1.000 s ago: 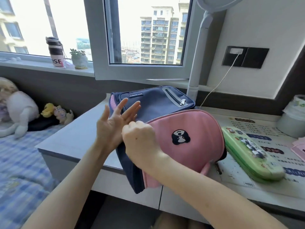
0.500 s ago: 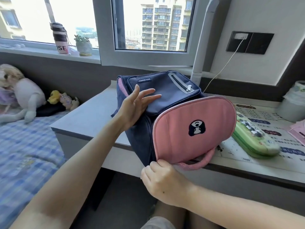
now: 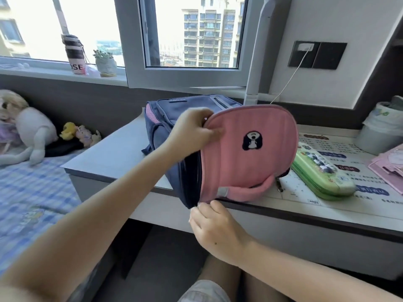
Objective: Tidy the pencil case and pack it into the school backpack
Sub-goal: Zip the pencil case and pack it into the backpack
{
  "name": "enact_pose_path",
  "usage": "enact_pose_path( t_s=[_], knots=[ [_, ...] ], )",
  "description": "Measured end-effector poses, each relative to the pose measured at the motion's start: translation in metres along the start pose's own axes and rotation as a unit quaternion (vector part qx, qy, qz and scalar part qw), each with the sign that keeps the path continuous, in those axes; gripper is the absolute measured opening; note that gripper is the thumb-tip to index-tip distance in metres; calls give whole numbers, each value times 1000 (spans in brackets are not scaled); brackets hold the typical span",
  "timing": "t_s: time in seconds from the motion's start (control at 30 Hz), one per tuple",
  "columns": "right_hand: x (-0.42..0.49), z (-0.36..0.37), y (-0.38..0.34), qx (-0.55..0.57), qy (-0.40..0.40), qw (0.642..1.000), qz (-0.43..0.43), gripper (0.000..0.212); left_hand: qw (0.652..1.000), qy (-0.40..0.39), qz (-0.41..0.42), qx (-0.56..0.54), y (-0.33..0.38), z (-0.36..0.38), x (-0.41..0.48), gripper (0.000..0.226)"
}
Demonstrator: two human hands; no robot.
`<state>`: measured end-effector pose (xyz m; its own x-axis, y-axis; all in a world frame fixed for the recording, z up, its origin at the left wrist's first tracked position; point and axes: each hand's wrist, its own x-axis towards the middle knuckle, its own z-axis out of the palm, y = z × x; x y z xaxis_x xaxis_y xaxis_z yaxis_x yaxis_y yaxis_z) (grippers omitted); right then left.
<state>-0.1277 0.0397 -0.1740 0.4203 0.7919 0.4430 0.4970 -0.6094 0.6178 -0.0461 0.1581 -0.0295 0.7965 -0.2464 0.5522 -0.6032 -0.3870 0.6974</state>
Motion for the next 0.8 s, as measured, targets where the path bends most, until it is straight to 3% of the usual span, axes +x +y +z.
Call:
enact_pose_path(
  t_s=[0.13, 0.23, 0.33, 0.43, 0.5, 0.57, 0.63, 0.73, 0.8],
  knots=[
    [-9, 12, -2, -11, -27, 1000, 7, 22, 998, -35, -52, -28, -4, 1, 13, 27],
    [-17, -12, 10, 66, 58, 992, 94, 3, 993, -58, -81, -67, -10, 5, 8, 25],
    [-26, -61, 51, 103, 180, 959, 193, 17, 988, -101, -68, -91, -3, 9, -3, 20],
    [-42, -95, 105, 76, 200, 926, 312, 19, 966, -244, -19, -82, 18, 25, -20, 15],
    [-54, -103, 139, 94, 185, 886, 414, 23, 920, -393, 8, -13, 31, 38, -31, 25],
    [-68, -100, 169, 137, 153, 836, 509, 27, 853, -512, 37, 92, 37, 50, -42, 46],
    [-83, -80, 194, 158, 86, 799, 574, 32, 800, -574, 64, 163, 33, 65, -53, 49],
    [-103, -32, 221, 166, -117, 766, 609, 42, 750, -607, 106, 243, 20, 89, -71, 49],
    [-115, 3, 228, 176, -280, 735, 593, 67, 728, -607, 139, 287, 7, 102, -78, 48]
  ],
)
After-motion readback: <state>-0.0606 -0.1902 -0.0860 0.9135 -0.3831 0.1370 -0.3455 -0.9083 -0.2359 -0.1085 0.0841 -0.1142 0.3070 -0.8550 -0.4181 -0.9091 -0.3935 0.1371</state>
